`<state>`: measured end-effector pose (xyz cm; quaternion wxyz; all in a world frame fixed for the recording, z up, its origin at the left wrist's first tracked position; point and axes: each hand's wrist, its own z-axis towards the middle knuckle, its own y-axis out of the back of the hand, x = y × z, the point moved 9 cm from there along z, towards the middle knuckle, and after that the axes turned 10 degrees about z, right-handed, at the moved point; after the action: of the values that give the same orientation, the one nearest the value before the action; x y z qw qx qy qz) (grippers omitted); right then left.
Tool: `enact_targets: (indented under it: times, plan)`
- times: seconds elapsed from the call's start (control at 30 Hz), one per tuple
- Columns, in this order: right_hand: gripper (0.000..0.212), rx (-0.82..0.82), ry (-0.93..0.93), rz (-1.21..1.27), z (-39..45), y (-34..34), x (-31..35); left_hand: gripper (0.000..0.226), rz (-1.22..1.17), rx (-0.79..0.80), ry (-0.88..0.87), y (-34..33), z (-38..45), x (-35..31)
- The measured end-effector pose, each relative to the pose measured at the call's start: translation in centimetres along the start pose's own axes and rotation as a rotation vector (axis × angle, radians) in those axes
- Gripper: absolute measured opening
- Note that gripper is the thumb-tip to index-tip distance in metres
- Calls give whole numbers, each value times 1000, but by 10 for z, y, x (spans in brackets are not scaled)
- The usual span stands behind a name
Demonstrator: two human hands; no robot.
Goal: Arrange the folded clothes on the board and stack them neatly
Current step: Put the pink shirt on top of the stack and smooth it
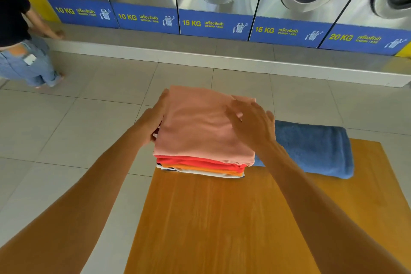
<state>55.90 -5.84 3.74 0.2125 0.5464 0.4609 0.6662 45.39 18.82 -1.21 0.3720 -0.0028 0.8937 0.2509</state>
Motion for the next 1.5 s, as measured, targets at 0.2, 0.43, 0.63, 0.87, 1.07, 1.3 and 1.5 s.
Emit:
enact_targets:
  times: [0.2, 0.43, 0.63, 0.87, 1.07, 1.3, 1.5]
  plan:
    - [49, -43, 80, -27, -10, -6, 15, 46, 798, -529, -748, -35, -37, -99]
    - [58, 90, -21, -88, -5, -40, -6, 61, 937, -250, -719, -89, -12, -75]
    - [58, 68, -210, -68, 8, -10, -34, 62, 1000, -317, -570, -62, 7, -73]
    - [57, 164, 25, -13, -2, -44, -7, 65, 1017, -226, -660, -45, 21, -45]
    - [47, -111, -249, 414, -5, 1, -52, 60, 1115, -257, -476, 5, 36, -41]
    - [44, -269, -444, 647, 12, 3, -65, 56, 911, -337, -770, -47, -17, -96]
    - [54, -274, -556, 800, 18, -6, -76, 56, 927, -267, -835, -90, -27, -105]
